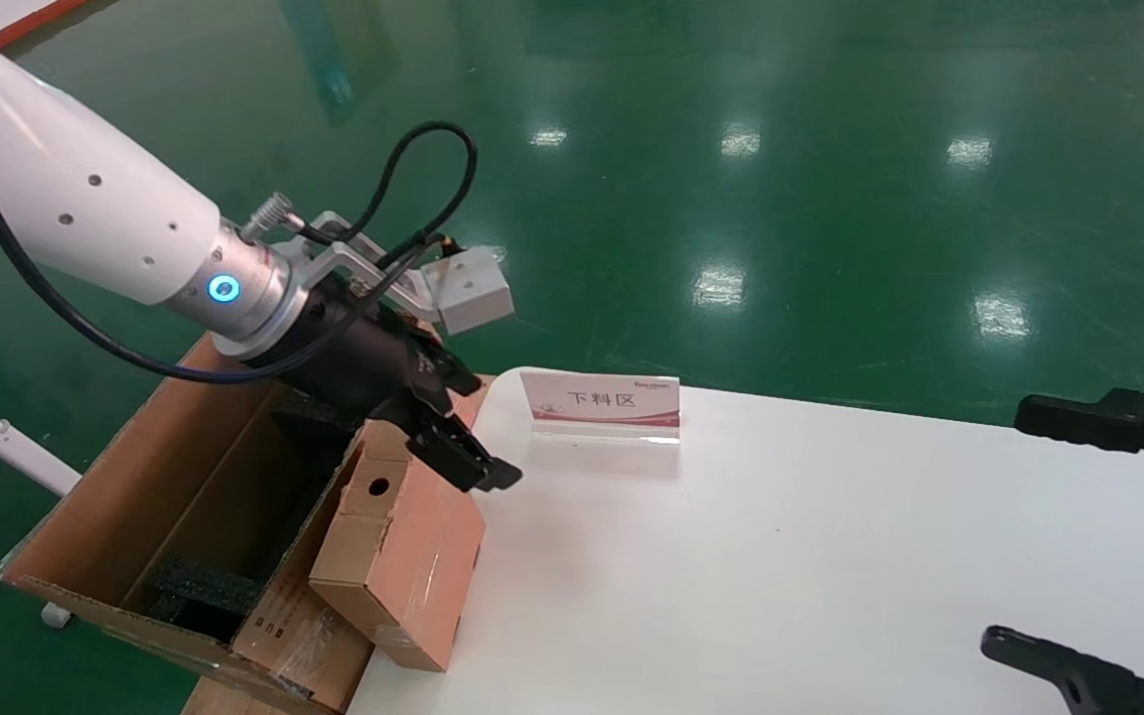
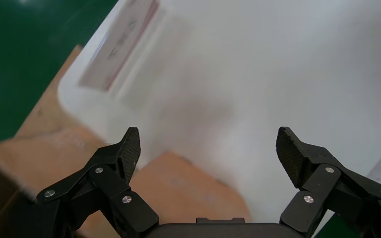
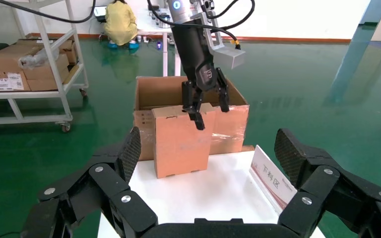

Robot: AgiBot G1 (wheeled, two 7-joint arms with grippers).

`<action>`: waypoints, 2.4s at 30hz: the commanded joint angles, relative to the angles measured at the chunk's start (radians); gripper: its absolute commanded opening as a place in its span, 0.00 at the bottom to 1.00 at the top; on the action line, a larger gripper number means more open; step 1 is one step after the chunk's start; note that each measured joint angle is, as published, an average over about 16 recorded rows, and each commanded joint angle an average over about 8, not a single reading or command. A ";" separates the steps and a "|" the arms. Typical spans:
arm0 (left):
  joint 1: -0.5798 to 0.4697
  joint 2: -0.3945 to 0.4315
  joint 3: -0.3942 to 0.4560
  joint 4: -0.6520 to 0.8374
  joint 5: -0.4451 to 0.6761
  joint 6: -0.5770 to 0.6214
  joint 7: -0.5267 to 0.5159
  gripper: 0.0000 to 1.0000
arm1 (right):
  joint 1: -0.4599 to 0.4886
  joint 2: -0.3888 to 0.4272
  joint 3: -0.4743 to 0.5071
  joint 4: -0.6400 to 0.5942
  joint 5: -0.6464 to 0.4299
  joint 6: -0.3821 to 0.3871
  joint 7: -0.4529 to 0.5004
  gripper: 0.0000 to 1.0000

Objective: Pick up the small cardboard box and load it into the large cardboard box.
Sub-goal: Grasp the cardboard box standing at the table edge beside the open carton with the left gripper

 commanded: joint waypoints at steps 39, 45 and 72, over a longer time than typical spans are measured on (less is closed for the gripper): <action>-0.338 -0.018 0.618 -0.033 -0.111 -0.037 -0.407 1.00 | 0.001 0.001 -0.003 0.000 0.002 0.001 -0.001 1.00; -0.332 -0.017 0.650 -0.033 -0.119 -0.053 -0.417 1.00 | 0.001 0.001 -0.003 0.000 0.002 0.001 -0.002 1.00; -0.290 -0.037 0.668 -0.029 -0.134 -0.137 -0.433 1.00 | 0.001 0.002 -0.004 0.000 0.003 0.002 -0.002 1.00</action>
